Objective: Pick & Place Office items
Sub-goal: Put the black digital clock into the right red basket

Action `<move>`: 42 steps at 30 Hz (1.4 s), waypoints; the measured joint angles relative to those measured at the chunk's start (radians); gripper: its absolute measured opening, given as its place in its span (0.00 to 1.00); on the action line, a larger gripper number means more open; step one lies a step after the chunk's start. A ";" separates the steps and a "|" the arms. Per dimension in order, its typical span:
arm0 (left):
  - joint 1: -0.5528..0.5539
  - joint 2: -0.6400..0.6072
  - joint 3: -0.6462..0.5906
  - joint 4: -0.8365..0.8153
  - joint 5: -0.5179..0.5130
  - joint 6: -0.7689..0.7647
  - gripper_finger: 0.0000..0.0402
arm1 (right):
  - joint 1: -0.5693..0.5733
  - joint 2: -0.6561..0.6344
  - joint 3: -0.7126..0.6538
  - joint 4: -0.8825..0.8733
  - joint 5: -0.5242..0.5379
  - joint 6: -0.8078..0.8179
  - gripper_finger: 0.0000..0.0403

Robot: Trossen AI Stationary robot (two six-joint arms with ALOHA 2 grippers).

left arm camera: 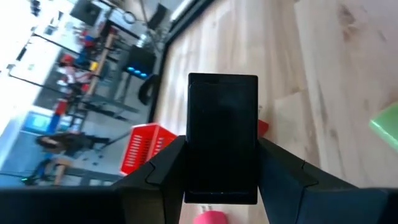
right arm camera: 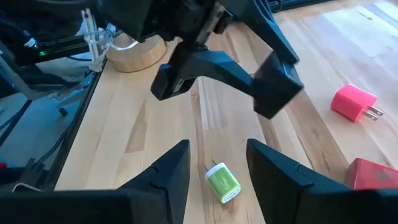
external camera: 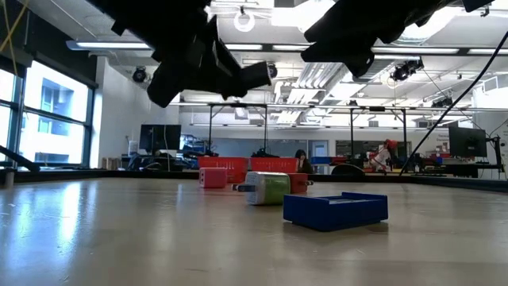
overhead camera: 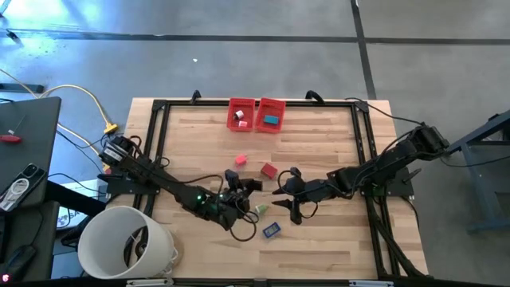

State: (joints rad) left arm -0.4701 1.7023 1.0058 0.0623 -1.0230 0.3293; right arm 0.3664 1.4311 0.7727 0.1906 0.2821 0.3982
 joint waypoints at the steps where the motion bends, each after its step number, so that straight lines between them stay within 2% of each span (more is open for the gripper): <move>1: -0.002 0.000 0.000 0.009 -0.013 0.011 0.38 | 0.000 0.000 0.000 0.000 0.006 0.005 0.36; 10: -0.004 0.000 0.000 0.058 -0.077 0.024 0.38 | 0.000 0.000 0.000 0.000 0.124 0.135 0.36; 13: 0.002 -0.001 0.000 0.072 -0.112 0.024 0.38 | -0.001 0.000 0.000 0.000 0.196 0.184 0.36; 18: 0.016 -0.001 0.000 0.093 -0.113 0.023 0.38 | -0.003 0.000 0.000 0.000 0.338 0.244 0.36; 21: 0.023 -0.001 0.000 0.105 -0.107 0.017 0.38 | -0.003 0.000 0.000 0.001 0.389 0.262 0.36; 28: 0.044 -0.001 0.000 0.112 -0.048 0.013 0.38 | -0.036 0.000 0.000 0.012 0.364 0.299 0.36; 34: 0.057 -0.001 0.000 0.119 -0.047 0.011 0.38 | -0.064 0.000 0.000 0.033 0.312 0.311 0.36; 42: 0.064 -0.001 0.000 0.119 -0.044 0.011 0.38 | -0.068 0.000 0.000 0.094 0.287 0.247 0.36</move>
State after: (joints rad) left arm -0.4062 1.7012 1.0058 0.1814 -1.0672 0.3401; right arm 0.2981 1.4311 0.7731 0.2841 0.5687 0.6447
